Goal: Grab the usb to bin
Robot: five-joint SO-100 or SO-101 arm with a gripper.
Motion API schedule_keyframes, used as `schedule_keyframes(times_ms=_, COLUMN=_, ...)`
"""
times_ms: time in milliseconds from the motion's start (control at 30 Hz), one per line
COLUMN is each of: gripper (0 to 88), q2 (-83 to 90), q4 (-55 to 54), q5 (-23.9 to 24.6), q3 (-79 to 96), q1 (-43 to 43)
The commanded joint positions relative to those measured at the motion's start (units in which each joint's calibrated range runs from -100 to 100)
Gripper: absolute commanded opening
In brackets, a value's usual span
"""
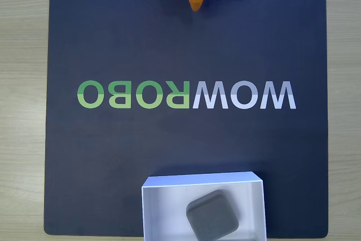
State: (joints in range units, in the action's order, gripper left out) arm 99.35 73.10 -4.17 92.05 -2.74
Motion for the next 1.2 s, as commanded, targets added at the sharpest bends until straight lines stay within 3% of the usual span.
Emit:
schedule_keyframes(times_ms=0, gripper=3.4, q2=-0.29, q4=0.53, q5=0.01, q3=-0.18, q1=-0.71)
schedule_keyframes(times_ms=1167, gripper=3.4, q2=-0.29, q4=0.53, q5=-0.3, q3=-0.18, q1=-0.29)
